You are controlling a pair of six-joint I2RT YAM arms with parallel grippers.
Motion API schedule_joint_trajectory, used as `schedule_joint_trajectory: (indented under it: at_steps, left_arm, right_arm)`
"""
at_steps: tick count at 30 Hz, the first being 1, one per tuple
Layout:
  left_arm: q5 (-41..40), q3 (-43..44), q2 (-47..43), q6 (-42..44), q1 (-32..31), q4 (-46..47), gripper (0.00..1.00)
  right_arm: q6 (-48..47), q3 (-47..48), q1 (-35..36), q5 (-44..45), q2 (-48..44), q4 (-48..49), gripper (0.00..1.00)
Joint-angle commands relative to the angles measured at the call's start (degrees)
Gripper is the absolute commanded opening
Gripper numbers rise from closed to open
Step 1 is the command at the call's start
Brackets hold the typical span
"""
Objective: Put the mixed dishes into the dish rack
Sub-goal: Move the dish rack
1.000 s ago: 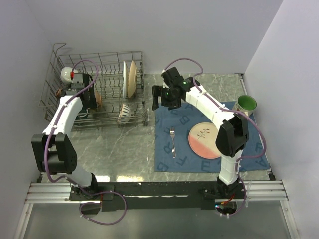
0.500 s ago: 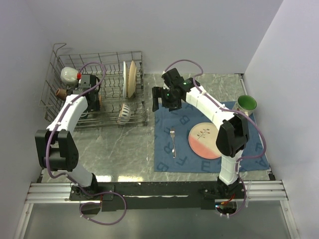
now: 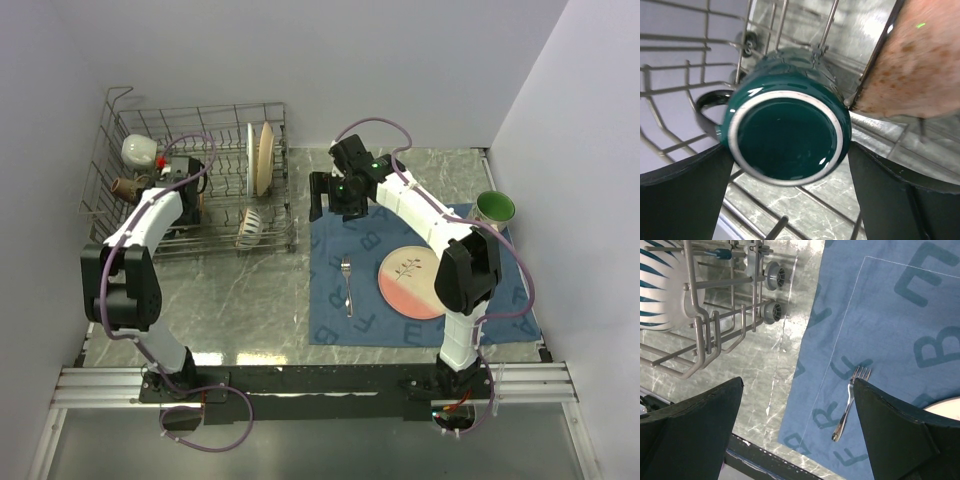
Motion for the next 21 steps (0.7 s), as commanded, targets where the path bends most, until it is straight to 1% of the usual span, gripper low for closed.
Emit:
schedule_joint_trajectory:
  at_steps: [1,2,4,5,8,10,11,14,17,21]
  left_arm:
    - [-2.38,-0.97,1.0,-3.64,0.17,-0.34,0.99]
    - [-2.91,-1.06,1.26,-4.34,0.17,-0.17,0.99]
    - [-5.01,-1.06,1.7,-5.04,0.17,0.01,0.94]
    - [-5.63,-1.32,1.62,-5.57,0.26,0.36,0.85]
    - [-7.83,-1.76,0.48,-6.45,1.49,1.85,0.7]
    - [-9.24,-1.59,-0.75,-6.72,2.54,2.91,0.66]
    - [-9.24,-1.59,-1.28,-6.63,2.46,3.35,0.62]
    - [-9.33,-1.67,-3.82,-6.98,5.44,4.67,0.54]
    - [-6.0,-2.64,-7.08,-7.68,8.51,6.07,0.51]
    - [-0.46,-4.57,-10.07,-8.47,12.38,7.66,0.51]
  right_arm:
    - [-0.46,0.9,-0.61,-0.08,-2.14,0.44,1.0]
    - [-0.46,0.99,-0.7,-0.08,-1.96,0.43,1.0]
    - [-0.55,1.16,-0.79,-0.08,-1.79,0.44,1.0]
    - [-0.64,1.25,-0.87,-0.08,-1.79,0.52,1.0]
    - [-0.55,1.08,-0.7,-0.26,-1.7,0.44,1.0]
    - [-0.64,0.73,-0.79,-0.43,-1.87,0.7,1.0]
    - [-0.64,0.55,-0.79,-0.44,-1.87,0.7,1.0]
    - [-0.55,0.55,-0.79,-0.52,-1.79,0.7,1.0]
    - [-0.46,0.9,-0.87,-0.79,-1.61,0.44,1.0]
    - [-0.37,1.08,-0.79,-0.96,-1.61,0.26,1.0]
